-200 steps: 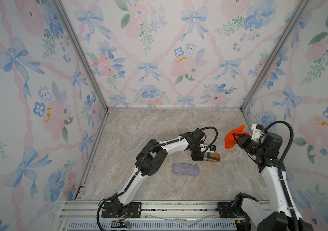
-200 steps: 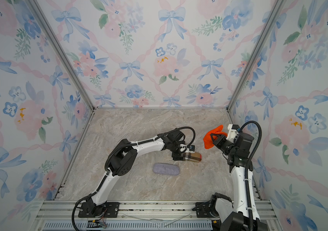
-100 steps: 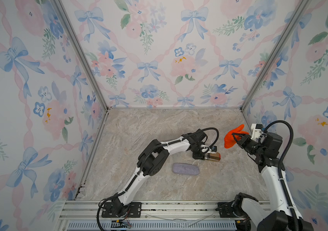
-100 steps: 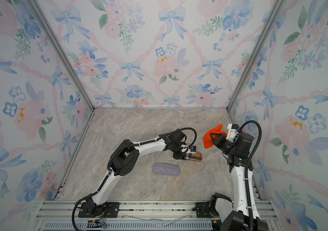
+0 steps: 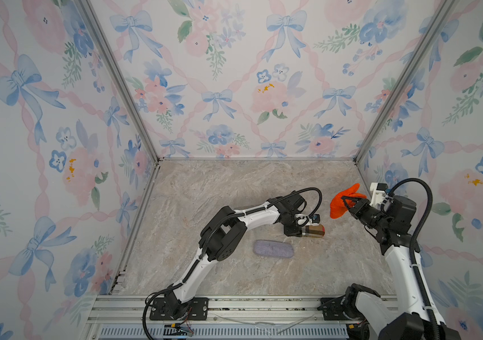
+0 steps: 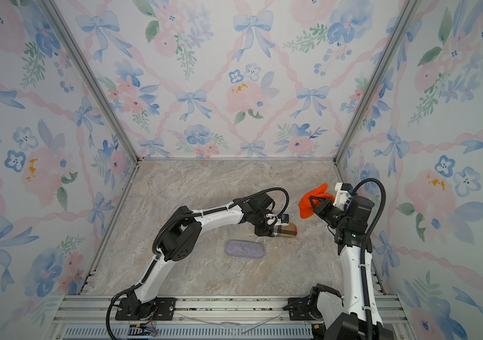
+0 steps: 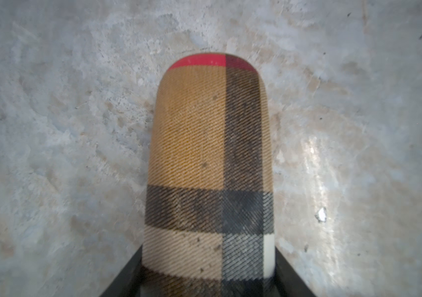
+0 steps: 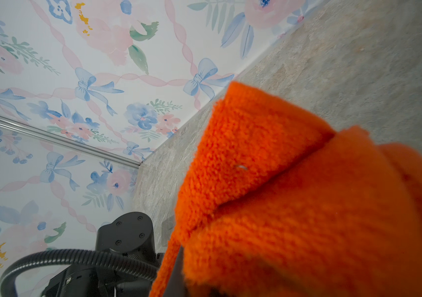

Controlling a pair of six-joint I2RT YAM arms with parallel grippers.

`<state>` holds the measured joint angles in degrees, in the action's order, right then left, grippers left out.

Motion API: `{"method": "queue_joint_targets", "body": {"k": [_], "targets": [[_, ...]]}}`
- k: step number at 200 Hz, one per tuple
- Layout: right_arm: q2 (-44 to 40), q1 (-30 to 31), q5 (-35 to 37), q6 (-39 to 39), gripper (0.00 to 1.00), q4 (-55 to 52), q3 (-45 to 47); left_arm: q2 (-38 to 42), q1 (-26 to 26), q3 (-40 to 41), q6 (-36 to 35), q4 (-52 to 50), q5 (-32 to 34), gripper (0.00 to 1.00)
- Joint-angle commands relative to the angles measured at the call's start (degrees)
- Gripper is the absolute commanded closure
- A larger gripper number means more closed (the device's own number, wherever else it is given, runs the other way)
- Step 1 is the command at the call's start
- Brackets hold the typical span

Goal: Wipe the eyeglass case
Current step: Pick up the eyeglass case from the center of the board, then wipe the dirt from the eyeglass case.

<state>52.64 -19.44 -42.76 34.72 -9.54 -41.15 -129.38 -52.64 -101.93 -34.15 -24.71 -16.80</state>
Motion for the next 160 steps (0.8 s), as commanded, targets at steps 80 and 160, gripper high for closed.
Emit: {"method": "queue_joint_targets", "body": {"k": [80, 160], "targets": [[-2.11, 20.95, 1.40, -5.23, 1.00, -14.27, -11.63, 20.26, 5.88, 1.64, 24.94, 1.15, -4.72, 0.92], [8.87, 29.22, 6.88, -6.92, 1.00, -16.12, -19.32, 32.41, -1.63, 19.81, 16.14, 16.85, 16.75, 0.94]]}}
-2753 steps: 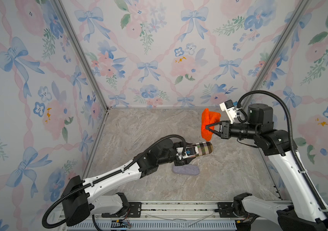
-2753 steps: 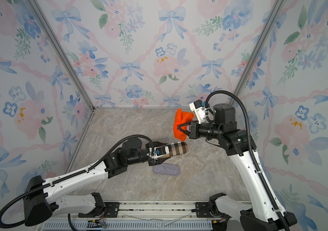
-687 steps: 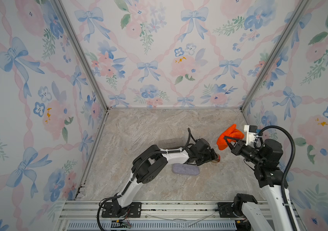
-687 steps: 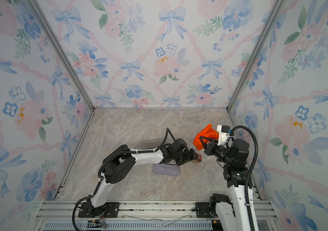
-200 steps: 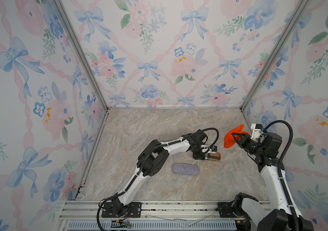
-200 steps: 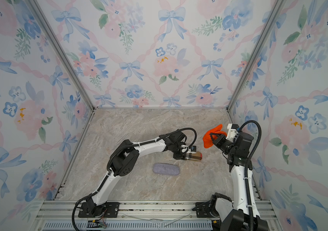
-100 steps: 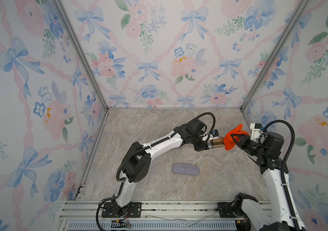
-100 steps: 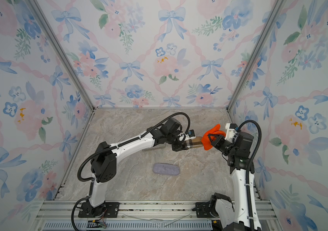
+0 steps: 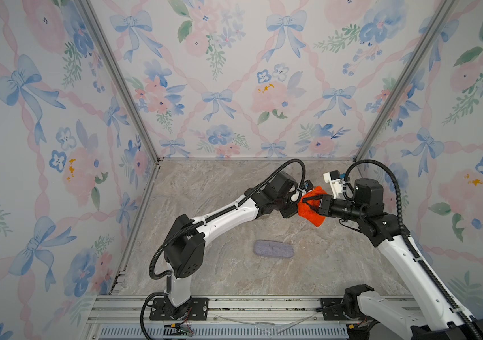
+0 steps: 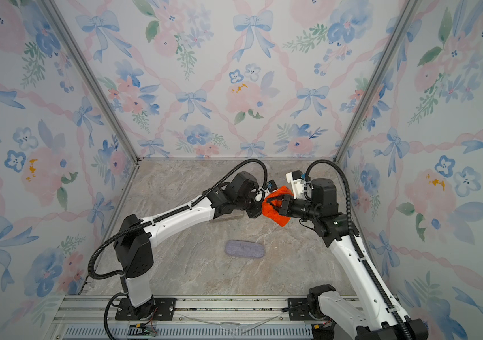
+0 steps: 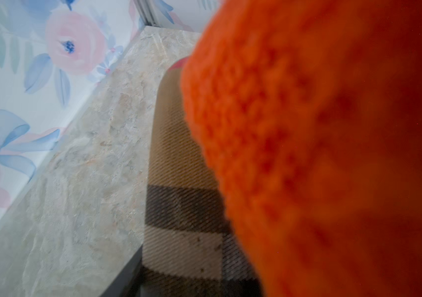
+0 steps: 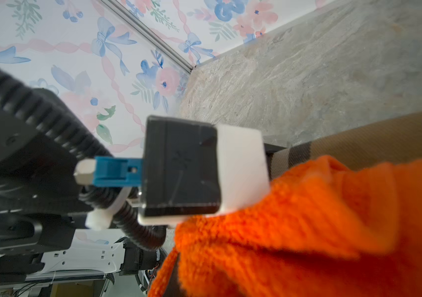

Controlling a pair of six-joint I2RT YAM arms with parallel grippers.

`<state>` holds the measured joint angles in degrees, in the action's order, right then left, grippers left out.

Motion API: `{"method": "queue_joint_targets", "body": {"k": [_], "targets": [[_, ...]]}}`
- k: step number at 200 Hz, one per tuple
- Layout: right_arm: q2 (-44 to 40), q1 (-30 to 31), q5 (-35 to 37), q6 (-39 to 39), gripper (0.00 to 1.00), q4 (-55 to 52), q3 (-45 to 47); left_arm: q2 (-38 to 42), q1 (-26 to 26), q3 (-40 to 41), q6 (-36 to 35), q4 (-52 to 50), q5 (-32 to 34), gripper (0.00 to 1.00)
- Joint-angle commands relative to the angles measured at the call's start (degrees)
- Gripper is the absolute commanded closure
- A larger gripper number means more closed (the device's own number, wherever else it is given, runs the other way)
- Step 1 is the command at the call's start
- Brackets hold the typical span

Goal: Wipe the eyeglass case
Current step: Wipe the dirt from the eyeglass case.

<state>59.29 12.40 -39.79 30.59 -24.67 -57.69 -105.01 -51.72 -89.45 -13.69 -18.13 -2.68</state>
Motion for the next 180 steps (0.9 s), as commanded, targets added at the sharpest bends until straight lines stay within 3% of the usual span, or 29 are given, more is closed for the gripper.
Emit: {"method": "queue_joint_targets", "body": {"k": [1, 17, 35, 58, 91, 124, 136, 180], "targets": [[2.32, -2.86, 3.83, -2.80, 1.00, -1.17, -2.73, 8.32, -2.57, 7.74, -4.37, 10.77, 2.74, 0.94], [1.97, -6.40, 2.85, -4.33, 1.00, -4.25, -2.35, 13.10, -2.53, 13.63, -5.29, 17.38, 2.76, 0.94], [0.95, -6.50, 3.47, -5.74, 1.00, -6.31, -2.05, 16.64, -2.67, 17.06, -6.59, 20.77, 0.12, 0.94], [1.06, -0.44, 3.98, -2.46, 1.00, -1.48, -0.76, 17.88, -3.05, 18.17, -7.30, 21.44, -2.94, 0.94], [3.37, 7.10, 3.05, 1.85, 1.00, 6.11, -0.43, 18.27, -4.24, 19.10, -7.60, 22.97, -0.37, 0.96], [2.86, -1.65, 1.47, -1.95, 1.00, 0.56, 0.51, 21.27, -4.22, 23.21, -7.71, 27.34, 0.27, 0.98], [2.65, -2.27, 0.53, -1.46, 1.00, 0.69, 1.10, 21.62, -4.22, 23.68, -7.36, 27.58, 1.04, 0.99], [2.94, 7.80, 3.36, 0.42, 1.00, 4.10, 2.81, 22.04, -3.76, 25.08, -5.89, 29.55, 3.69, 1.00]]}}
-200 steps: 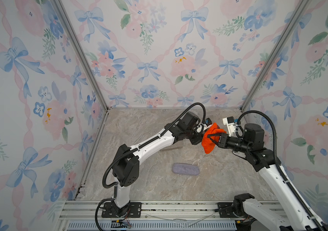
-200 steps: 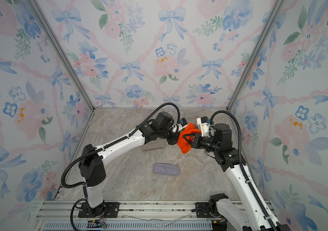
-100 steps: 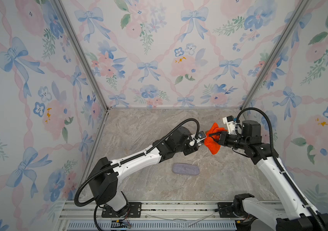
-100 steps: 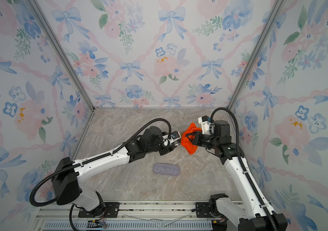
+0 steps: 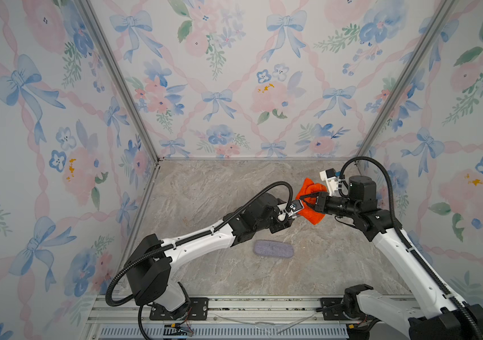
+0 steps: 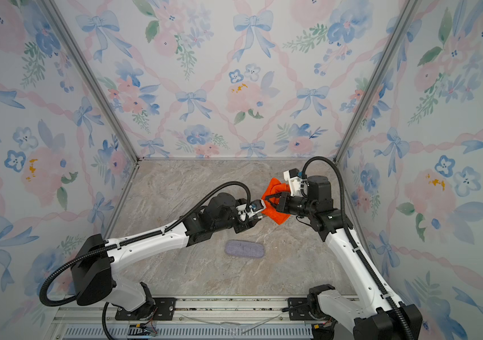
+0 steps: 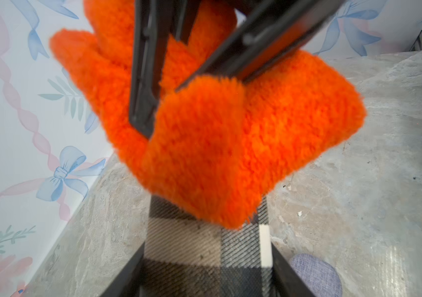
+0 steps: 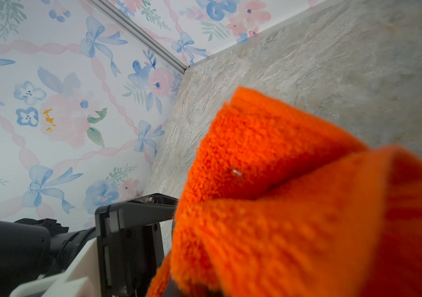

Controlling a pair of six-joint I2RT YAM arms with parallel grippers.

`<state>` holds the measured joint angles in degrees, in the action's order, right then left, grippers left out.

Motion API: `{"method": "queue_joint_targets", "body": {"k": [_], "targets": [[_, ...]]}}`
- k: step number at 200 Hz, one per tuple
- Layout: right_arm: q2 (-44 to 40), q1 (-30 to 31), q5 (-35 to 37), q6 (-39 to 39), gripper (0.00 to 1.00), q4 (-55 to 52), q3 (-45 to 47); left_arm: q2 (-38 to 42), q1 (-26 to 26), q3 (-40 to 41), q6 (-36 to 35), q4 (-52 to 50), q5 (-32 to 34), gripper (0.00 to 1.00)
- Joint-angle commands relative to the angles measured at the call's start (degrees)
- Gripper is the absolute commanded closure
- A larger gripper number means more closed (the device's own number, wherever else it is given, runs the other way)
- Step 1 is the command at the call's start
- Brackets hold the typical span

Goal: Wipe the eyeglass case
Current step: Wipe the dirt from the eyeglass case.

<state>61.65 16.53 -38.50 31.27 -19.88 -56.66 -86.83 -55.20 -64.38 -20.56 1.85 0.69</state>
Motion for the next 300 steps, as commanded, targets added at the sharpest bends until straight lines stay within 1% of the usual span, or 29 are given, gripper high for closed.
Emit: {"method": "queue_joint_targets", "body": {"k": [1, 16, 46, 60, 73, 85, 111, 132, 136, 151, 168, 181, 192, 215, 228, 240, 243, 248, 251, 259, 268, 281, 300], "targets": [[0.54, 3.58, 2.27, -0.38, 1.00, -0.87, 1.85, 3.85, -0.23, 0.03, 1.05, 9.57, 0.26, 1.00], [-0.58, 0.20, 3.28, -2.81, 1.00, -3.90, 2.66, 4.50, 0.94, 0.13, 2.32, 9.06, -1.16, 1.00], [-3.94, -12.95, -0.04, -4.80, 1.00, -5.19, 4.03, 6.09, 1.63, 0.80, 2.72, 7.44, -1.79, 1.00], [-3.81, -15.34, -0.86, -4.12, 1.00, -4.17, 3.05, 6.30, 1.63, 1.84, 2.09, 7.08, -1.23, 0.99], [-3.05, -14.94, -1.66, -2.61, 1.00, -2.38, 1.03, 5.89, 1.54, 2.44, 0.66, 6.11, -0.32, 0.99], [-2.36, -13.93, -1.73, -1.91, 1.00, -2.04, -1.74, 5.41, 1.11, 2.79, -0.72, 5.28, 1.79, 1.00], [-0.52, -11.53, -0.47, -2.50, 1.00, -4.12, -9.64, 4.80, 1.04, 5.97, -5.54, 7.92, 4.58, 1.00], [4.48, -9.49, -0.56, -3.27, 1.00, -6.69, -16.36, 4.05, -1.01, 7.67, -10.79, 9.53, 12.11, 1.00], [5.55, -8.88, -1.09, -3.18, 1.00, -6.94, -17.43, 4.05, -1.49, 8.12, -13.46, 10.12, 13.67, 1.00], [8.91, -5.33, -1.13, -3.27, 1.00, -7.78, -20.83, 4.13, -3.37, 9.92, -18.13, 13.47, 19.81, 1.00], [12.02, -1.34, -0.87, -2.85, 1.00, -7.85, -22.75, 4.76, -5.02, 11.69, -22.92, 17.75, 23.62, 1.00], [13.49, 0.96, -1.34, -0.40, 1.00, -5.39, -21.72, 4.87, -5.80, 12.25, -25.45, 20.19, 25.81, 1.00], [14.21, 2.26, -2.34, 2.29, 1.00, -1.69, -18.71, 4.94, -6.42, 12.39, -27.26, 21.28, 26.62, 1.00], [14.72, 2.17, -6.48, 7.43, 1.00, 4.74, -11.64, 4.69, -6.91, 12.65, -28.96, 24.25, 29.04, 1.00], [13.12, 0.49, -6.56, 6.87, 1.00, 4.01, -8.32, 4.91, -6.65, 13.30, -29.32, 26.60, 30.59, 1.00], [11.04, -2.60, -6.59, 5.07, 1.00, 1.14, -5.92, 5.50, -6.34, 13.65, -29.01, 26.67, 30.51, 1.00], [10.49, -3.62, -8.29, 4.96, 1.00, 0.36, -5.30, 5.67, -6.39, 13.71, -28.86, 26.63, 30.47, 1.00], [9.63, -5.24, -8.83, 4.94, 1.00, -0.74, -4.63, 5.78, -6.34, 13.75, -28.78, 26.64, 30.30, 1.00], [9.15, -6.21, -9.13, 3.30, 1.00, -1.46, -4.22, 5.89, -6.41, 13.83, -28.86, 26.63, 30.21, 1.00], [8.11, -8.43, -9.54, 2.03, 1.00, -3.22, -3.57, 5.91, -6.39, 13.92, -28.96, 26.63, 30.08, 1.00], [7.54, -9.59, -9.58, 0.44, 1.00, -5.61, -3.49, 5.94, -6.46, 13.84, -28.84, 26.64, 30.18, 1.00], [7.82, -8.78, -9.45, -0.66, 1.00, -7.12, -3.70, 5.92, -6.56, 13.59, -28.34, 26.67, 29.82, 1.00], [8.93, -4.36, -8.77, 2.10, 1.00, -2.75, -3.24, 5.47, -6.99, 12.86, -28.38, 26.64, 29.51, 1.00]]}}
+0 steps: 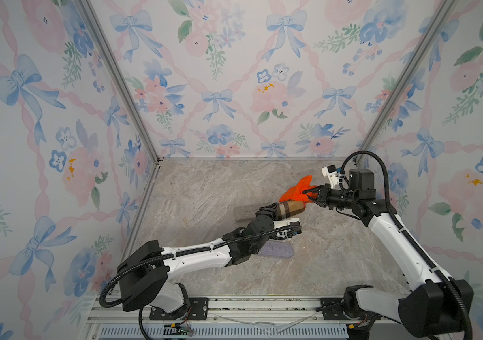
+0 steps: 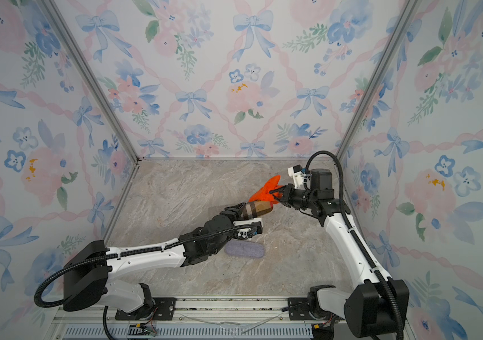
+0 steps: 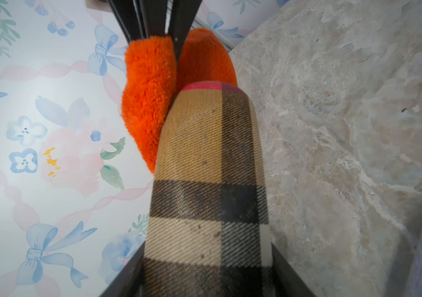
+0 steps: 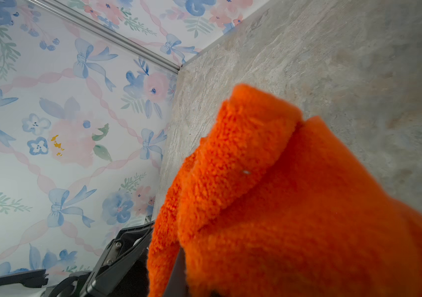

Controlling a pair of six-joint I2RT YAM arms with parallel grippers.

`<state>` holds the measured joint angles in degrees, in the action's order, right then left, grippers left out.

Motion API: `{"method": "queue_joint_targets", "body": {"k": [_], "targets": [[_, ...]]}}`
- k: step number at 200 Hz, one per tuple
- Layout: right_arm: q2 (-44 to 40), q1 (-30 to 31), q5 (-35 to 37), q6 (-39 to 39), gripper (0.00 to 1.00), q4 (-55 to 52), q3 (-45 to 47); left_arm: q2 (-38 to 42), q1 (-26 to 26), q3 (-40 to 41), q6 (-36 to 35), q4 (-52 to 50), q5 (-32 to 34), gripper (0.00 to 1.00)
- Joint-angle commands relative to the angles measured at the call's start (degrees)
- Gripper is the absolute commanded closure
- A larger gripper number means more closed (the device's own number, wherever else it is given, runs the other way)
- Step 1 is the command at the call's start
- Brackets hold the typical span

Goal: Wipe the eyeglass case
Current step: Wipe the dirt from the eyeglass case.

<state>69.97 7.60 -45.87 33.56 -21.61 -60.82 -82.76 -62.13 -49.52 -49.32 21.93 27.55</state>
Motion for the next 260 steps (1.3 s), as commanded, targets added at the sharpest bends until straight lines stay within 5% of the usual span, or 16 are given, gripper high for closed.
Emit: {"method": "queue_joint_targets", "body": {"k": [1, 32, 54, 100, 133, 189, 233, 260], "targets": [[0.69, 4.82, -1.37, -0.05, 1.00, -0.79, 0.89, 1.39, -0.08, -2.04, 0.38, 6.55, 2.67, 1.00], [3.26, 12.07, -1.18, 5.43, 1.00, 6.00, -0.96, 0.16, -0.36, -2.69, -0.88, 6.54, 3.10, 1.00], [3.94, 12.70, -1.49, 1.71, 1.00, 1.48, -3.43, 0.25, -0.43, -2.60, -1.04, 6.54, 3.52, 1.00], [-1.74, -1.07, -3.00, -6.73, 1.00, -9.75, 0.00, 2.79, 0.46, -1.05, 1.48, 6.32, 4.61, 1.00], [-8.84, -8.51, -4.49, -3.28, 1.00, -4.46, 2.54, 5.60, 2.33, -1.58, 8.83, -0.91, 2.07, 1.00], [-16.86, -3.81, -4.02, -5.19, 1.00, -2.92, 0.13, 5.54, 11.85, -12.72, 36.55, -29.42, -28.04, 1.00], [-17.16, 17.23, 8.77, -10.57, 1.00, -1.64, 0.26, 3.62, 15.58, -17.33, 50.03, -31.09, -48.34, 1.00], [-12.90, 20.71, 12.40, -16.74, 1.00, -2.68, -0.36, 3.55, 16.63, -18.52, 54.29, -29.70, -56.33, 1.00]]}}
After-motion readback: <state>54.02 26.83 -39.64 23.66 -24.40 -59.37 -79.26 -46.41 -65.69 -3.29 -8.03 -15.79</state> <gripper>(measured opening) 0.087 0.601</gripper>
